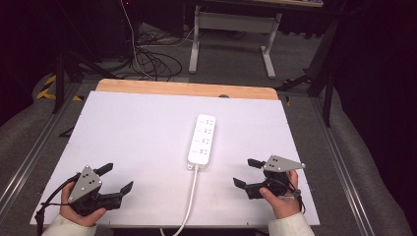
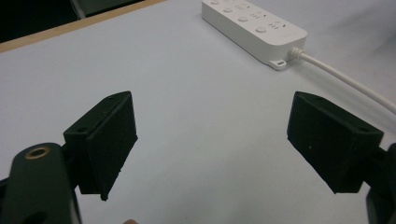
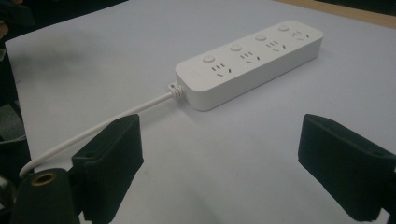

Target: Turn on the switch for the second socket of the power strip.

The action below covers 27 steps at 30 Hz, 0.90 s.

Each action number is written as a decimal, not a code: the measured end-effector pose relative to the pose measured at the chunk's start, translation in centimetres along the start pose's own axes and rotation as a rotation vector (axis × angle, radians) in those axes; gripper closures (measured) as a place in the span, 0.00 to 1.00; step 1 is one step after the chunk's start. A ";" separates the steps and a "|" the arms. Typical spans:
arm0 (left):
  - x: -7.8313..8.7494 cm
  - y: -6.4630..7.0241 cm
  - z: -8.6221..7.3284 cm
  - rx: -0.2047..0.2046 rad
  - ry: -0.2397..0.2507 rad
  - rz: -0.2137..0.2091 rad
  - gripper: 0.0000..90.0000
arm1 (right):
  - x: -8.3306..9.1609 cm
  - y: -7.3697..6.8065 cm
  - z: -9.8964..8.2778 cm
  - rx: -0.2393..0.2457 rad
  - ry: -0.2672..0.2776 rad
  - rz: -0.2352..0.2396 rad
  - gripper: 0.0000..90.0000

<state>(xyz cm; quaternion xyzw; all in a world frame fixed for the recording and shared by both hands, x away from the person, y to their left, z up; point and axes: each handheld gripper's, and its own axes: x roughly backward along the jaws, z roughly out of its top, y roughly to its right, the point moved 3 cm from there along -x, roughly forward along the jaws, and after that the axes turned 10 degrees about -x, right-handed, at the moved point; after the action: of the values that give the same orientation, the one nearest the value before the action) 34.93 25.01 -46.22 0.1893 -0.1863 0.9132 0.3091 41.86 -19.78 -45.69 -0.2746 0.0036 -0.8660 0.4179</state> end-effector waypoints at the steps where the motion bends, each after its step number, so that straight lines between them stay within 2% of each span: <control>1: 0.0 0.1 0.0 -0.005 0.001 0.001 0.18 | 0.1 0.1 -0.2 -0.003 -0.002 -0.001 0.16; 11: 0.2 0.3 -0.3 0.006 -0.001 -0.004 0.16 | 0.3 1.3 -2.8 -0.019 -0.024 -0.014 0.13; 13: 0.1 0.3 -0.5 -0.007 -0.007 0.009 0.16 | 0.2 1.5 -3.4 -0.005 -0.029 -0.021 0.12; 17: 0.1 0.3 -0.8 -0.003 0.000 0.013 0.14 | 0.0 1.7 -4.1 0.018 -0.042 -0.033 0.12; 21: 0.1 0.1 -0.9 0.008 0.014 0.015 0.13 | 0.0 1.6 -4.6 0.020 -0.055 -0.039 0.11; 23: 0.0 0.0 -0.9 0.025 0.019 0.000 0.13 | -0.1 1.7 -4.7 0.026 -0.063 -0.048 0.11; 27: -0.1 -0.3 -0.8 0.051 0.017 -0.005 0.13 | -0.1 1.8 -4.5 0.018 -0.041 -0.049 0.11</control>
<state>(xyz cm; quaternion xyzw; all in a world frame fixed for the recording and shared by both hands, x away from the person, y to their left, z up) 35.00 25.56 -46.93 0.1896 -0.1599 0.9185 0.3080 41.05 -21.89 -49.97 -0.2886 -0.0196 -0.8701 0.3990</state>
